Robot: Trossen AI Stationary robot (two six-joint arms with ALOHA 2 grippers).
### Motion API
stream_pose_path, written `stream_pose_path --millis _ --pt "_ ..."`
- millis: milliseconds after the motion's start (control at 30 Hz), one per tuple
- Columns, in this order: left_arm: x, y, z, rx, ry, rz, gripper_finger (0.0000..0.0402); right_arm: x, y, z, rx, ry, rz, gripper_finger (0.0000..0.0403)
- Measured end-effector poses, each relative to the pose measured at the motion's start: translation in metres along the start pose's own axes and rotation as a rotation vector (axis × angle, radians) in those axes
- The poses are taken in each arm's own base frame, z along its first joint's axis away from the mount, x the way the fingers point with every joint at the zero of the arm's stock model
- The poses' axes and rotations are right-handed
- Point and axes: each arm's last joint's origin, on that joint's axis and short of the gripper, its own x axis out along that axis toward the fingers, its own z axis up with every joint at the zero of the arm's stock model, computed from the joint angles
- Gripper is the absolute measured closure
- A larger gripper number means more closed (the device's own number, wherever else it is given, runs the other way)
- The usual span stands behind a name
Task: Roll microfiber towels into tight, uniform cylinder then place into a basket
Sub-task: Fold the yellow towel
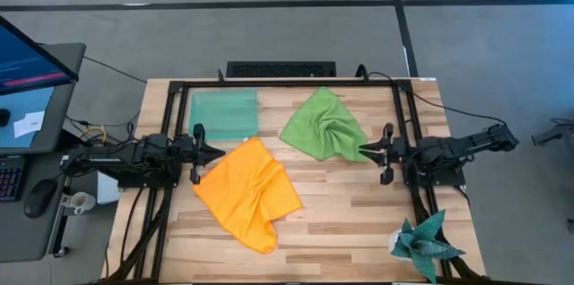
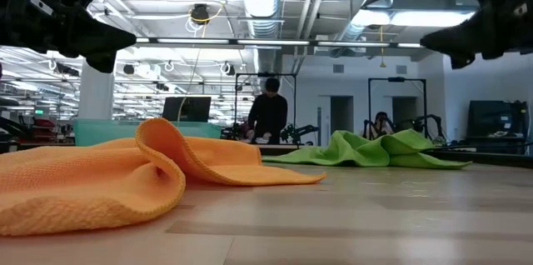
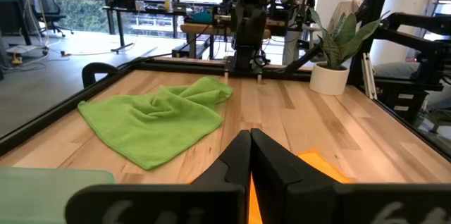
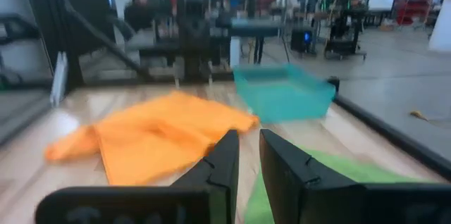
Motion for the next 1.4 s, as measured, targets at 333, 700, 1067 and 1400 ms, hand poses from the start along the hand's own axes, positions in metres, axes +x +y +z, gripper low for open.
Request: stream_pose_path --millis 333,700,1067,1400 --pt "0.0 0.0 0.0 0.0 0.0 0.001 0.04 -0.004 -0.002 0.027 0.009 -0.265 -0.021 0.0324" --pt "0.0 0.0 0.0 0.0 0.0 0.002 0.04 -0.005 -0.003 0.032 0.035 -0.313 -0.023 0.0324" --pt "0.0 -0.001 -0.002 -0.039 0.023 -0.027 0.04 0.0 0.0 0.033 0.096 -0.311 0.028 0.0285" --pt "0.005 0.0 -0.007 -0.063 0.096 -0.018 0.04 0.023 0.011 0.031 0.036 -0.278 0.049 0.0195"
